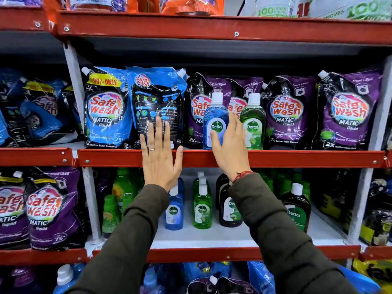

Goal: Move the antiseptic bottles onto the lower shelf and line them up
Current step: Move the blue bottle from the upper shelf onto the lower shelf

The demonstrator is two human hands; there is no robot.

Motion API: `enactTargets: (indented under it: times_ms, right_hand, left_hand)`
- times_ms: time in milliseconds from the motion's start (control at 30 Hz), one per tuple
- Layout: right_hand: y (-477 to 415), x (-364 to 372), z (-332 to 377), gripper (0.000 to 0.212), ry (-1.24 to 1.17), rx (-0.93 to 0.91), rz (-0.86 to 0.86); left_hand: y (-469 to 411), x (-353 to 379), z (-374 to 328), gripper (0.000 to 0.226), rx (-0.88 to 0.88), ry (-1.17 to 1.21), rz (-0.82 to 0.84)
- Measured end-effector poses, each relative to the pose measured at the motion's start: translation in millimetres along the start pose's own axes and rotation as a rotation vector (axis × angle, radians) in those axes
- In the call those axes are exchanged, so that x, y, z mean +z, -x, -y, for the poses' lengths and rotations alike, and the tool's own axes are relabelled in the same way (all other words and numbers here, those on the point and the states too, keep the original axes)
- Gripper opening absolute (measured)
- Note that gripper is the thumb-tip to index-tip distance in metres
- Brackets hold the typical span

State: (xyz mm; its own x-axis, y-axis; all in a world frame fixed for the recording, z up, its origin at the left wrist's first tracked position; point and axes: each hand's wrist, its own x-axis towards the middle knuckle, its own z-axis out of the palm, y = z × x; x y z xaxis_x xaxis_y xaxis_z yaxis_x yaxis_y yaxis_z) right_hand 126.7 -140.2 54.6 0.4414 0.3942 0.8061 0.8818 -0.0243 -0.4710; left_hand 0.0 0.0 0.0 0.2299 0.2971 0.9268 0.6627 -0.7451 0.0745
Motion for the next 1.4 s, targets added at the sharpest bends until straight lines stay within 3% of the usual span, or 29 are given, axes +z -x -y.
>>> enactTargets:
  times_ms: [233, 433, 767, 1133, 1400]
  right_hand:
    - [-20.9, -0.4, -0.8, 0.065, -0.126, 0.237, 0.146]
    - [-25.3, -4.6, -2.8, 0.042, -0.343, 0.226, 0.069]
    - [-24.3, -17.3, 17.4, 0.046, -0.508, 0.184, 0.004]
    - [65.8, 15.0, -1.5, 0.037, -0.561, 0.204, 0.099]
    - [147.1, 59.4, -28.7, 0.036, -0.588, 0.297, 0.287]
  left_hand:
    - [1.6, 7.2, 5.4, 0.074, 0.016, -0.02, 0.009]
    - [1.6, 9.9, 6.6, 0.074, 0.015, -0.028, -0.009]
    - [5.8, 7.2, 12.6, 0.073, 0.051, -0.036, 0.005]
    - [85.2, 10.3, 26.9, 0.071, 0.015, -0.041, -0.013]
    - [170.9, 31.2, 50.5, 0.065, -0.058, 0.054, 0.18]
